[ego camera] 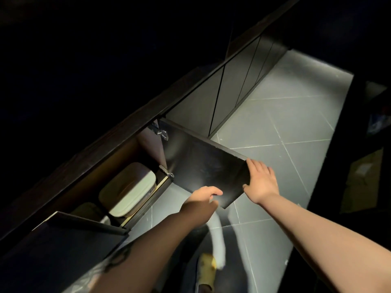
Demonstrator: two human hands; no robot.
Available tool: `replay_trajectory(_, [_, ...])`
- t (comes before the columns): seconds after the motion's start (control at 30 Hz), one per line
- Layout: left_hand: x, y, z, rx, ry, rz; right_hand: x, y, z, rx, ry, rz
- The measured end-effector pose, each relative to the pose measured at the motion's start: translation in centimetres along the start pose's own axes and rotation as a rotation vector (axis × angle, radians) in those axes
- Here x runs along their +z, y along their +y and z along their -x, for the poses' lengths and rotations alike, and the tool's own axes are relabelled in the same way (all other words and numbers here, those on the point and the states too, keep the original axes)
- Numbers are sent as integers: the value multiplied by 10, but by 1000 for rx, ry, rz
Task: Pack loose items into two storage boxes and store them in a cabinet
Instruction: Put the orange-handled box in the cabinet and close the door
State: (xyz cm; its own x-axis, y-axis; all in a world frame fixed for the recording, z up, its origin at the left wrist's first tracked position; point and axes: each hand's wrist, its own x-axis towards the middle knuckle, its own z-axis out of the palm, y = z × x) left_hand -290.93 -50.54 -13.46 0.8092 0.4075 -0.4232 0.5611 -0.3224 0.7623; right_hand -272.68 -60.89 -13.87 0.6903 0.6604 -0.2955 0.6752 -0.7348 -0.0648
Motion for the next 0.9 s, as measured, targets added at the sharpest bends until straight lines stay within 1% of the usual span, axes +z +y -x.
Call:
replay_trajectory(0.07, [0,-6,5,-2,39,12,-1,3,-5,-13,15,1])
replay_trajectory(0.23, [3,-17,16,-14,100,53,-8,-9,-7,38,-74,-31])
replay_trajectory(0.33, [6,-23,26,-35,107,56,-11,-22,7,54,-25,-39])
replay_trajectory(0.43, [9,-33,42,-25,100,10,3,-33,39,25,11,-142])
replay_trajectory(0.5, [11,-43,59,-14,99,6,15,-46,66,-38,29,-196])
replay_trajectory(0.57, [15,-56,79,-31,99,53,30,-64,91,-151,24,-241])
replay_trajectory(0.7, [18,-97,120,-125,147,264,58,-111,129,-362,-72,-296])
replay_trajectory(0.77, [13,-115,139,-197,198,305,63,-140,136,-422,-68,-314])
replay_trajectory(0.9, [-5,-154,165,-343,392,351,64,-204,135,-549,-129,-317])
